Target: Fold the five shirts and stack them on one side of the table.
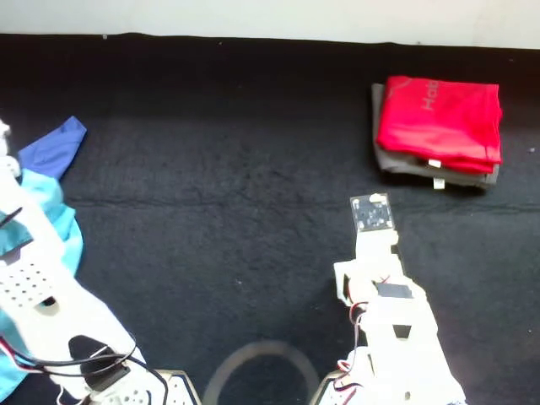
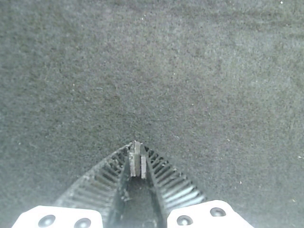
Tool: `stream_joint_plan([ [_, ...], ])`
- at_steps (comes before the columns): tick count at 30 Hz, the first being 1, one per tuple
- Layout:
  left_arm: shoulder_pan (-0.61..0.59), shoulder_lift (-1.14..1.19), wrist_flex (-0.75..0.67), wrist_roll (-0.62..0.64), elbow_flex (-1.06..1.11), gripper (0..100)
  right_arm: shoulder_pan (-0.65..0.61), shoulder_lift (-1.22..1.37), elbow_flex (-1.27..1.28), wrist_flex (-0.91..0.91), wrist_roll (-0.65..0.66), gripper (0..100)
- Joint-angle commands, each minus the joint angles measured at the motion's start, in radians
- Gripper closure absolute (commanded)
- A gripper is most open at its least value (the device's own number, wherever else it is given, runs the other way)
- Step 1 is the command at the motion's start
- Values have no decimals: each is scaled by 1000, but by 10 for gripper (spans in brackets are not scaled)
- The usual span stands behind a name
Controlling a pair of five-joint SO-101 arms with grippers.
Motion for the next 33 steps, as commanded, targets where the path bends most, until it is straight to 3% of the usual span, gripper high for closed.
stream_joint_plan([
  [1,133,-199,8,48,-41,991,-5,-8,2,-21,-3,985],
  [5,329,-409,8,78,-41,991,-5,-8,2,-21,-3,985],
  [9,604,-605,6,78,-41,991,-5,-8,2,-21,-5,985],
  [12,819,-673,5,78,-41,991,-5,-8,2,-21,-5,985],
  [15,944,-673,5,77,-35,991,-5,-8,2,-21,-5,985],
  [25,963,-673,0,71,375,976,-5,-8,2,-21,-3,985],
  [30,934,-674,0,71,533,804,-5,-8,2,-22,-3,985],
  [33,883,-684,2,71,556,780,-5,-8,2,-22,-3,985],
])
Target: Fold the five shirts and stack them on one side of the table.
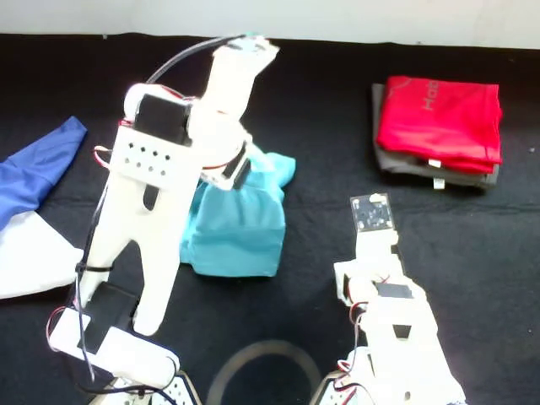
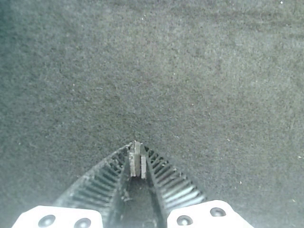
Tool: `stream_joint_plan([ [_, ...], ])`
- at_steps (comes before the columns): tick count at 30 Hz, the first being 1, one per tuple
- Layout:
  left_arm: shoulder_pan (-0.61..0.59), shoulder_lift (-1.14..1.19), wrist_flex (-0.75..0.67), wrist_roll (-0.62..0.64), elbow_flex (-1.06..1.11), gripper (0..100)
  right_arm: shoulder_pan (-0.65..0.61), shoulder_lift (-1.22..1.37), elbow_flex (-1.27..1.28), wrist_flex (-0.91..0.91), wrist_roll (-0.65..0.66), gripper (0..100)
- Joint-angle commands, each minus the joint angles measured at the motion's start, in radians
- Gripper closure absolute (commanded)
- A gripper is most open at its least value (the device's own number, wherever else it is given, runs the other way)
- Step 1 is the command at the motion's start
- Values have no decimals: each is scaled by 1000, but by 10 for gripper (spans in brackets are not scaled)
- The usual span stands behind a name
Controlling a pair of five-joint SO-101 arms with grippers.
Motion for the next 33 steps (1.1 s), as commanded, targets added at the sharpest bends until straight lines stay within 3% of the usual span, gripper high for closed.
stream_joint_plan([
  [1,-67,-53,-2,-2,8,787,-5,-8,2,-22,-3,985],
  [8,-332,-42,0,-5,94,805,-7,-8,2,-21,-5,985],
  [11,-384,-42,-2,-77,225,806,-7,-8,1,-19,-6,985],
  [15,-372,-42,-48,-141,466,807,-8,-8,-1,-16,-6,978],
  [21,-323,-42,-276,-141,762,807,-8,-8,1,-16,-6,824],
  [33,-305,-42,-651,-141,993,807,-8,-8,2,-16,-6,815],
])
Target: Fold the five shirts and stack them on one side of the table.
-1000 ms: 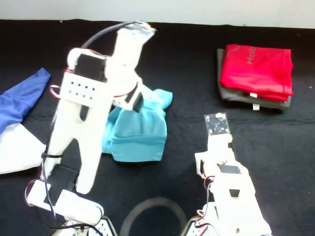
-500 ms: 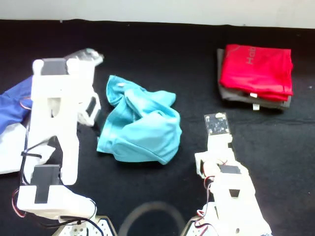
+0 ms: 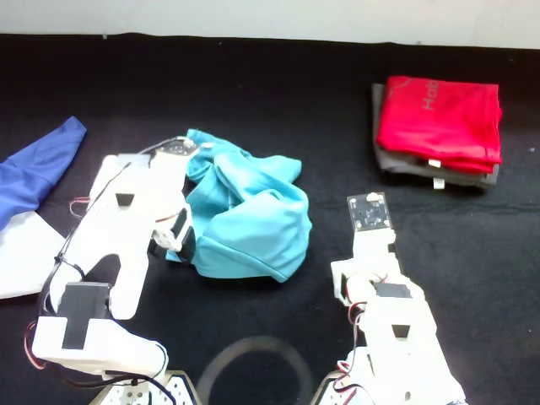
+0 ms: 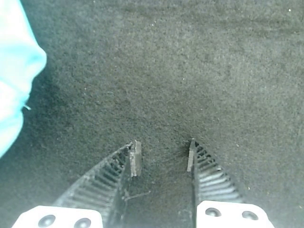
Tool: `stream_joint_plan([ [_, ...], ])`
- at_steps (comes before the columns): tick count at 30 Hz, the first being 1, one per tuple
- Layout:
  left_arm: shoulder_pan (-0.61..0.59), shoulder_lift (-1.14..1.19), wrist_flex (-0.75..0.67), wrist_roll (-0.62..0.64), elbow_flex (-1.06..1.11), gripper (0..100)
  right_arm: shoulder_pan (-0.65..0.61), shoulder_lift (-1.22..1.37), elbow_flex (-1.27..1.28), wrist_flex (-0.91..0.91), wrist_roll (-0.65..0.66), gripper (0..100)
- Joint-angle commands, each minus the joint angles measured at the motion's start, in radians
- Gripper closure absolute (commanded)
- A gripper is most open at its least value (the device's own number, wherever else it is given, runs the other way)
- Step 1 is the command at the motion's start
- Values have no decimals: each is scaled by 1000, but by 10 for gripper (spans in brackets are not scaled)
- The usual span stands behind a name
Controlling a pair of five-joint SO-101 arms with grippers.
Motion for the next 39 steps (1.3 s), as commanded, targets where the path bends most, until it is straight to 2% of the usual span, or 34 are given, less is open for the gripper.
stream_joint_plan([
  [1,8,-42,-124,-8,51,808,2,-8,2,-16,-6,815],
  [4,10,-42,-172,-6,94,832,2,-8,2,-18,-6,815],
  [7,12,-42,-175,-6,102,986,2,-10,-1,-16,-3,815],
  [11,12,-53,-172,-5,99,995,-36,-12,-22,54,-2,815],
  [14,10,-54,-144,-5,59,991,-143,-12,-104,208,-2,815],
  [18,4,-54,26,-5,-94,991,-323,-12,-245,392,-2,815],
  [22,-41,-51,149,-5,-252,991,-492,-10,-340,467,0,811],
  [26,-102,-42,155,-5,-314,991,-605,2,-358,412,0,808],
  [31,-107,-51,163,-5,-329,991,-613,4,-328,272,-8,720],
  [35,-104,-54,167,-5,-352,991,-616,4,-300,220,-8,721],
  [39,-104,-54,264,-5,-456,991,-616,5,-236,157,-6,721],
])
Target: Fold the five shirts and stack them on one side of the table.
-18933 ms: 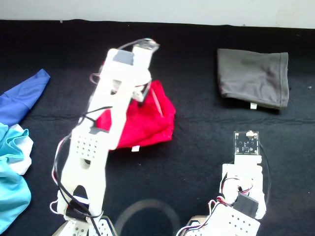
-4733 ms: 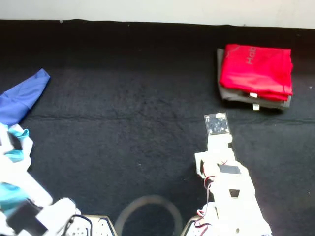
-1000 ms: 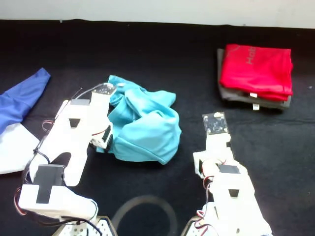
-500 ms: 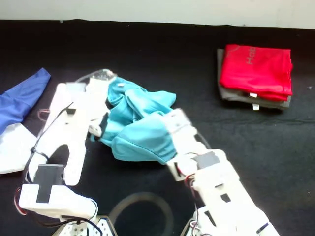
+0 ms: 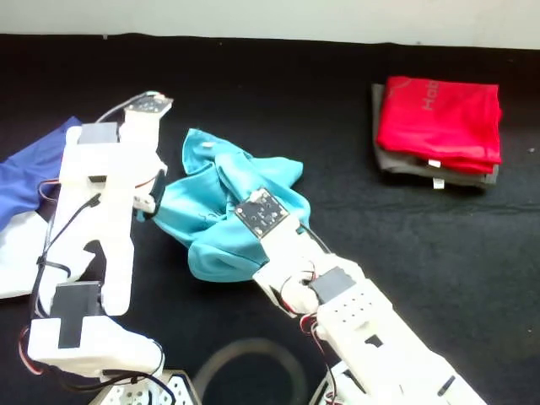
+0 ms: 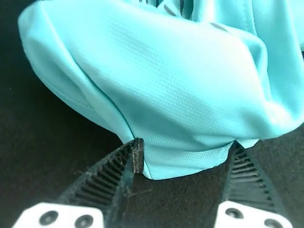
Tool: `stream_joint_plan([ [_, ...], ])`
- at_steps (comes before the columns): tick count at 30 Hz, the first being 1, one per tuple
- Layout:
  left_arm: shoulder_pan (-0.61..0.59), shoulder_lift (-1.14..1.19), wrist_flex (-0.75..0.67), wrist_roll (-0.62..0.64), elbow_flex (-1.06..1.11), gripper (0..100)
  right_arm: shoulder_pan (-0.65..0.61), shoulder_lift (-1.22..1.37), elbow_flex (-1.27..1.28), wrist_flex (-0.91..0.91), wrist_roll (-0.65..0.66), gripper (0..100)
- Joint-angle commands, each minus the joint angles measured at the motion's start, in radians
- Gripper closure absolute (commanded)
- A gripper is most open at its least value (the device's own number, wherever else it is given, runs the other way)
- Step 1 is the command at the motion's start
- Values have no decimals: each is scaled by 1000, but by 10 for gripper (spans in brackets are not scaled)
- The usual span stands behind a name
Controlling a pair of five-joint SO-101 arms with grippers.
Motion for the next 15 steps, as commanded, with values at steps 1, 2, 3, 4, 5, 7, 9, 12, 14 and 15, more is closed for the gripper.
stream_joint_plan([
  [1,-4,-53,97,-5,-133,991,-8,16,38,-62,-8,721],
  [2,-4,-53,126,-5,-170,991,-5,39,42,-77,-8,721],
  [3,-5,-53,157,-5,-206,991,-4,76,42,-91,-8,721],
  [4,-7,-51,183,-5,-240,991,-4,119,39,-102,-9,721],
  [5,-8,-51,203,-5,-269,991,-4,170,25,-114,-9,721],
  [7,-8,-51,224,-5,-306,991,-4,275,-30,-131,-11,721],
  [9,-10,-51,226,-5,-314,991,-4,384,-105,-131,-11,721],
  [12,-10,-50,222,-5,-314,991,-1,529,-211,-130,-11,757],
  [14,-10,-45,221,-5,-314,991,27,601,-272,-124,-11,879],
  [15,-10,-44,221,-5,-314,991,51,619,-295,-124,-9,962],
])
